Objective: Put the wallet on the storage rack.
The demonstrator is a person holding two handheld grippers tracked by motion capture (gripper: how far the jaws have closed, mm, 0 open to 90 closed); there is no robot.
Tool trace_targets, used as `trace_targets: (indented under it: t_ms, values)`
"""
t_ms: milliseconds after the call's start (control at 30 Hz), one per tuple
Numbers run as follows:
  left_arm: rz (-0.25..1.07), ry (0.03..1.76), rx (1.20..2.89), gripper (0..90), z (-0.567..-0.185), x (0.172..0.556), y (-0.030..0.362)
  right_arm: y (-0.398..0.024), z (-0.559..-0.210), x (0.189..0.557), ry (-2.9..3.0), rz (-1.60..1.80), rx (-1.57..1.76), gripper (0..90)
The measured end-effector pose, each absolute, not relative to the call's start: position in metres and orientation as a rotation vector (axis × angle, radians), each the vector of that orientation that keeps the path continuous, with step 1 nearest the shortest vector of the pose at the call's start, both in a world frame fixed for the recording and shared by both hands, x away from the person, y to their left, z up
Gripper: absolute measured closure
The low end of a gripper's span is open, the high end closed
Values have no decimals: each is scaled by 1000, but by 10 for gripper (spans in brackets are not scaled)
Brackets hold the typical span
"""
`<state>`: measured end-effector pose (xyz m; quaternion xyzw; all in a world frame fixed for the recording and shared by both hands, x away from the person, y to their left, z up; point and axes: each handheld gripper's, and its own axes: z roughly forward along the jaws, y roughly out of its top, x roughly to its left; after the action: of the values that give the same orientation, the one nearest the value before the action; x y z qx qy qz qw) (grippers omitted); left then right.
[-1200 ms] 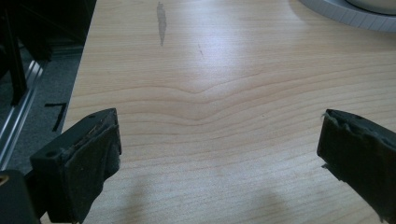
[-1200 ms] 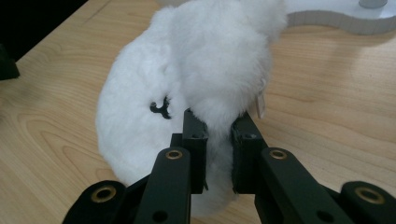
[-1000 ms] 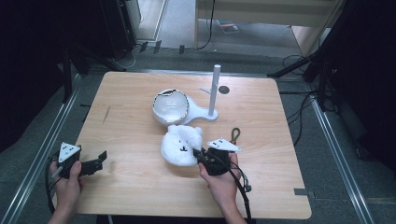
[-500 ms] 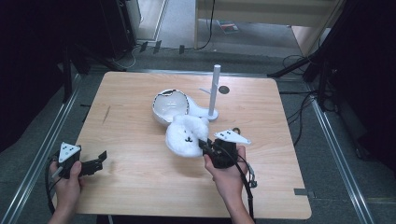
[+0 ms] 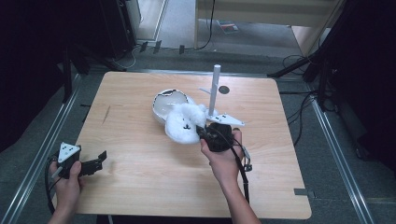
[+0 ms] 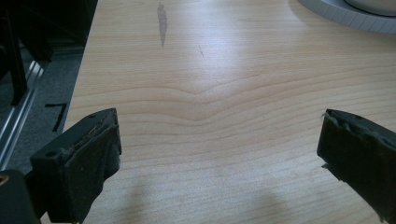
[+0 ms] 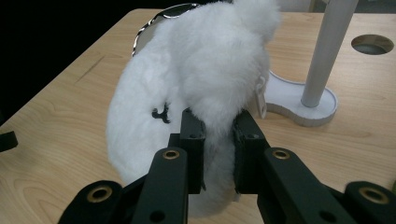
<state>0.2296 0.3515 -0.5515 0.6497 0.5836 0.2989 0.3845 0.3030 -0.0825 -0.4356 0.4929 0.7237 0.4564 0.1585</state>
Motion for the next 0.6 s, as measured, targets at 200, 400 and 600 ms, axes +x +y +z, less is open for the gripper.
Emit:
trace_targets:
  t_ms: [200, 400, 600]
  values:
    - [760, 1486, 1655, 4, -552, 230, 352, -76, -430, 319, 2062, 1272, 1422, 781]
    - [758, 1487, 1656, 4, -551, 230, 352, -67, -426, 334, 2056, 1236, 1441, 774]
    - [757, 1487, 1657, 4, -552, 230, 352, -59, -424, 345, 2033, 1210, 1472, 772]
